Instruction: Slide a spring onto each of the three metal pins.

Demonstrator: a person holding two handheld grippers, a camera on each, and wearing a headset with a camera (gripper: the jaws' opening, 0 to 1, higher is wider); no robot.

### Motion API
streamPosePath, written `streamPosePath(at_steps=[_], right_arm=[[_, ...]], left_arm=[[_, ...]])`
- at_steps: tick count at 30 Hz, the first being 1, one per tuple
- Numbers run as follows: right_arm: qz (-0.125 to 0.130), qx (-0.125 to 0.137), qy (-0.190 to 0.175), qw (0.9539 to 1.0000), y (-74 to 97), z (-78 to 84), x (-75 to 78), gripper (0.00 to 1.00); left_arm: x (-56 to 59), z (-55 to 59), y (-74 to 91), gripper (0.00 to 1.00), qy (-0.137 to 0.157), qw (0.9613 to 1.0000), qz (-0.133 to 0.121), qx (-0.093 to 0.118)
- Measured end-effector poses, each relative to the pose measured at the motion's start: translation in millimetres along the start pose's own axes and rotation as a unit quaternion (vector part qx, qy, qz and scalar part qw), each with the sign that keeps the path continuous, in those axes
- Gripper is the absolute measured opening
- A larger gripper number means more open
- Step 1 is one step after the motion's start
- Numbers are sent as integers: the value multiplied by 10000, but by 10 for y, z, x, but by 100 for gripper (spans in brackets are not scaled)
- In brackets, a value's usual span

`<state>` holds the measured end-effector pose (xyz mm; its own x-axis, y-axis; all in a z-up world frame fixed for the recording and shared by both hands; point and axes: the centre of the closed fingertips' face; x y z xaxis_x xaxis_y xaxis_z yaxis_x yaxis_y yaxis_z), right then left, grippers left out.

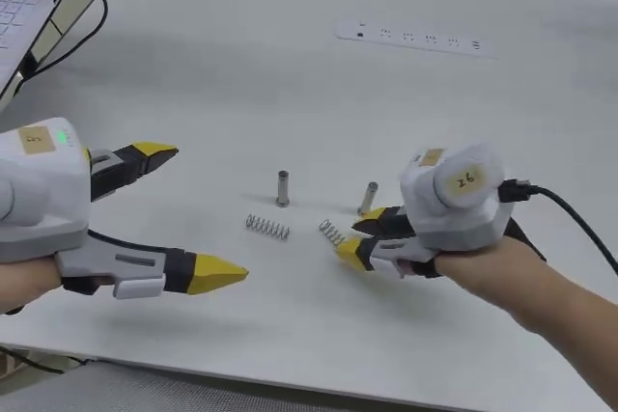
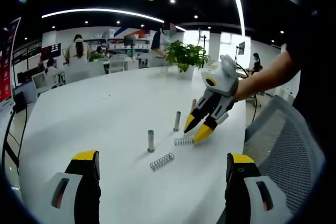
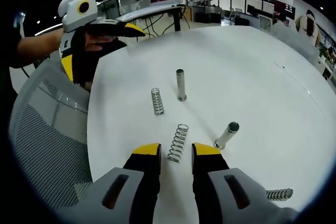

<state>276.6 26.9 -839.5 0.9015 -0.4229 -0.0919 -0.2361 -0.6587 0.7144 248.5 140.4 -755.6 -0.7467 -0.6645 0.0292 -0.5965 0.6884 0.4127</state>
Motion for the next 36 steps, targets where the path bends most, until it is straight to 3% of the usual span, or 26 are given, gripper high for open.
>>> streamPosePath(at_steps=[11,20,29,36], right_arm=[[144,-281,38,9995,-101,79,30,15],[124,-361,188,9991,-137,112,9,10],[181,-311,366,9987,-108,109,12,8],[158,-218,216,9994,15,95,41,8]], left_arm=[[17,61,31,98,15,10000,-15,-51],[35,81,39,98,40,10000,-10,-56],[60,101,45,98,49,9999,0,-87],[107,68,25,98,-3,9999,57,-83]])
Point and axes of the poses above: the centre of the closed fingertips' face, and the gripper's own axes: y roughly backward along the fingers, x roughly to its right, z roughly out of its underside, and after that the axes turned 1 degree about -y, right-handed
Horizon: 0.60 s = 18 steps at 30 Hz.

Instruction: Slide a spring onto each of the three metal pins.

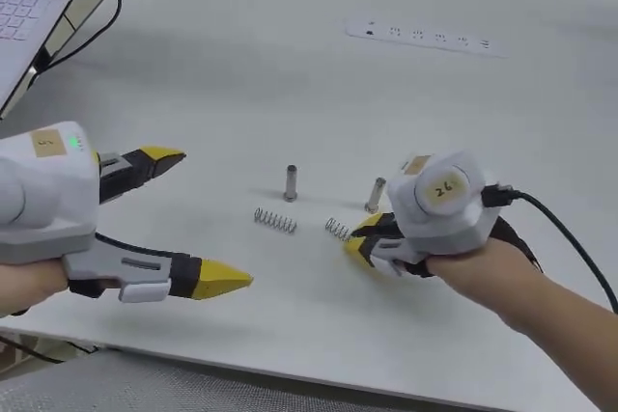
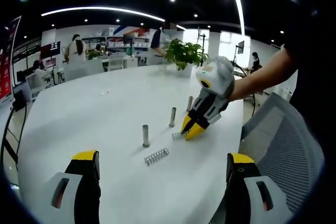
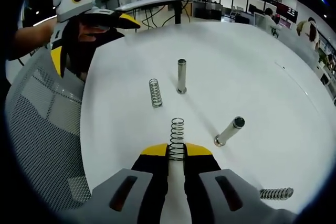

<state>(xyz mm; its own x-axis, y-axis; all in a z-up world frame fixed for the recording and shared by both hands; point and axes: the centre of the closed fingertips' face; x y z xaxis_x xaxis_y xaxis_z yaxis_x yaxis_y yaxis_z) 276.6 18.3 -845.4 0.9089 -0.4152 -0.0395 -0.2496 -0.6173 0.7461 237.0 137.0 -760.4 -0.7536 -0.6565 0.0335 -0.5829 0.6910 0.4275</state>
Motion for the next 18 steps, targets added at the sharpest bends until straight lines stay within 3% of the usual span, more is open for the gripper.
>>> streamPosePath(at_steps=[11,18], right_arm=[[-27,181,135,9997,357,-54,33,8],[-24,220,241,9995,557,-53,23,8]], left_arm=[[36,-108,-44,98,-137,9998,61,91],[-89,-152,-81,98,-317,9995,41,36]])
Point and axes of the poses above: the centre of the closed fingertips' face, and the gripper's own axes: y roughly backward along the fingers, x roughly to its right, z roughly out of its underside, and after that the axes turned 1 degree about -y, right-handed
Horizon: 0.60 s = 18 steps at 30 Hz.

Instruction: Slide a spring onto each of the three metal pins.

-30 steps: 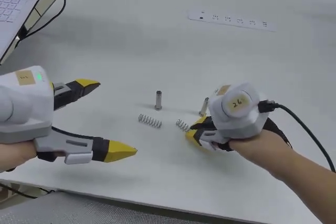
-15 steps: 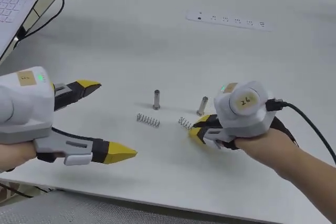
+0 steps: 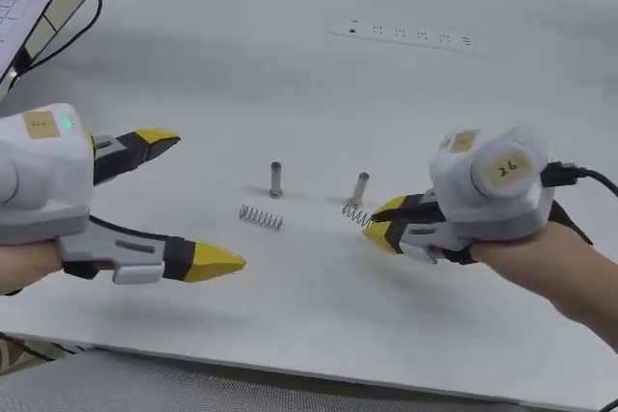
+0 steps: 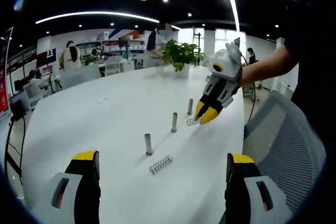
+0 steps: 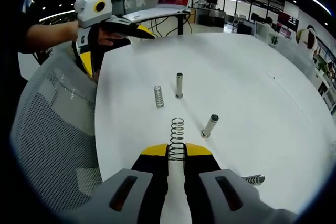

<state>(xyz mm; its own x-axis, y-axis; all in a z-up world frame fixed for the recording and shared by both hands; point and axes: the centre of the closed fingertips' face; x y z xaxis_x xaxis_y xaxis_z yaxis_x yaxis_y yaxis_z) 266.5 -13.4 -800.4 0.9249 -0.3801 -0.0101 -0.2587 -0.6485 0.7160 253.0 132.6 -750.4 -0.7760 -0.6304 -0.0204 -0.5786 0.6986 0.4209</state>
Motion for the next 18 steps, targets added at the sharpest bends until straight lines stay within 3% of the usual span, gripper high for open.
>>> streamPosePath(at_steps=[3,9,11,13,18], right_arm=[[-38,43,105,9999,96,-20,-9,8],[-95,39,445,9990,254,-40,-20,8],[-84,11,571,9983,304,-34,-24,8],[-48,26,716,9974,343,-35,-22,8],[-25,-12,824,9966,368,-18,-19,8]], left_arm=[[-17,-51,-44,98,-84,10000,45,23],[75,-171,-148,96,-273,9992,213,212],[127,-219,-173,92,-320,9986,295,286],[238,-315,-193,90,-432,9965,534,479],[260,-377,-250,85,-499,9961,535,497]])
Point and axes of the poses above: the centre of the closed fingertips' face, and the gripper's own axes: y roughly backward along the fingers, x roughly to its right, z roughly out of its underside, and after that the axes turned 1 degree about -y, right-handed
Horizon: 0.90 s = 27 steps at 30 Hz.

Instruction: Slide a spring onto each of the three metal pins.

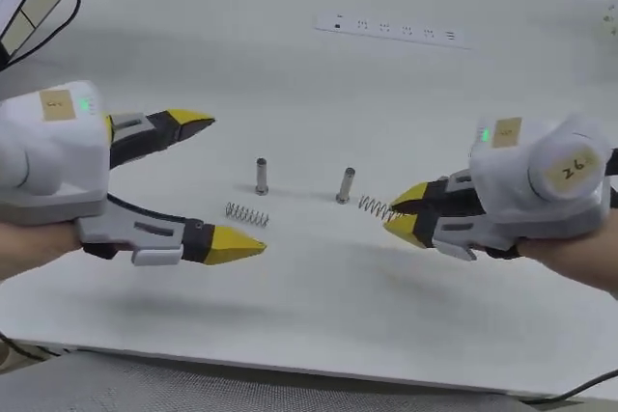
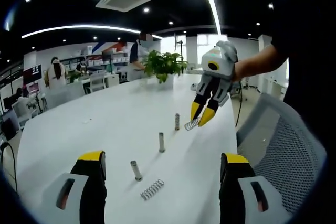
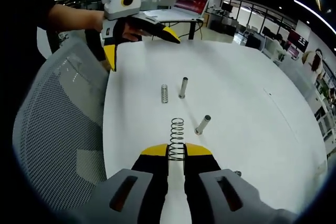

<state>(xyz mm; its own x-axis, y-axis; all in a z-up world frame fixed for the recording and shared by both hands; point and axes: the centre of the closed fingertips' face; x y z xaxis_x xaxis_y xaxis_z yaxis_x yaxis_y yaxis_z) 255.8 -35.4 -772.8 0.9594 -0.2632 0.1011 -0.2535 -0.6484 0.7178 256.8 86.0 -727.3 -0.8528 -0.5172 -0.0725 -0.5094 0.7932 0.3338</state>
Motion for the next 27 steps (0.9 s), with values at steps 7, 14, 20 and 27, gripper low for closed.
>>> streamPosePath(at_steps=[7,14,20,27], right_arm=[[-118,136,240,9995,14,-135,-95,8],[-216,156,522,9983,33,-195,-145,8],[-321,167,781,9963,55,-207,-193,8],[-494,261,1005,9934,72,-267,-260,8]], left_arm=[[317,-145,-229,66,-12,9982,579,178],[446,-115,-426,57,8,9958,906,97],[462,-148,-523,48,73,9943,1060,123],[541,-206,-611,38,147,9916,1271,198]])
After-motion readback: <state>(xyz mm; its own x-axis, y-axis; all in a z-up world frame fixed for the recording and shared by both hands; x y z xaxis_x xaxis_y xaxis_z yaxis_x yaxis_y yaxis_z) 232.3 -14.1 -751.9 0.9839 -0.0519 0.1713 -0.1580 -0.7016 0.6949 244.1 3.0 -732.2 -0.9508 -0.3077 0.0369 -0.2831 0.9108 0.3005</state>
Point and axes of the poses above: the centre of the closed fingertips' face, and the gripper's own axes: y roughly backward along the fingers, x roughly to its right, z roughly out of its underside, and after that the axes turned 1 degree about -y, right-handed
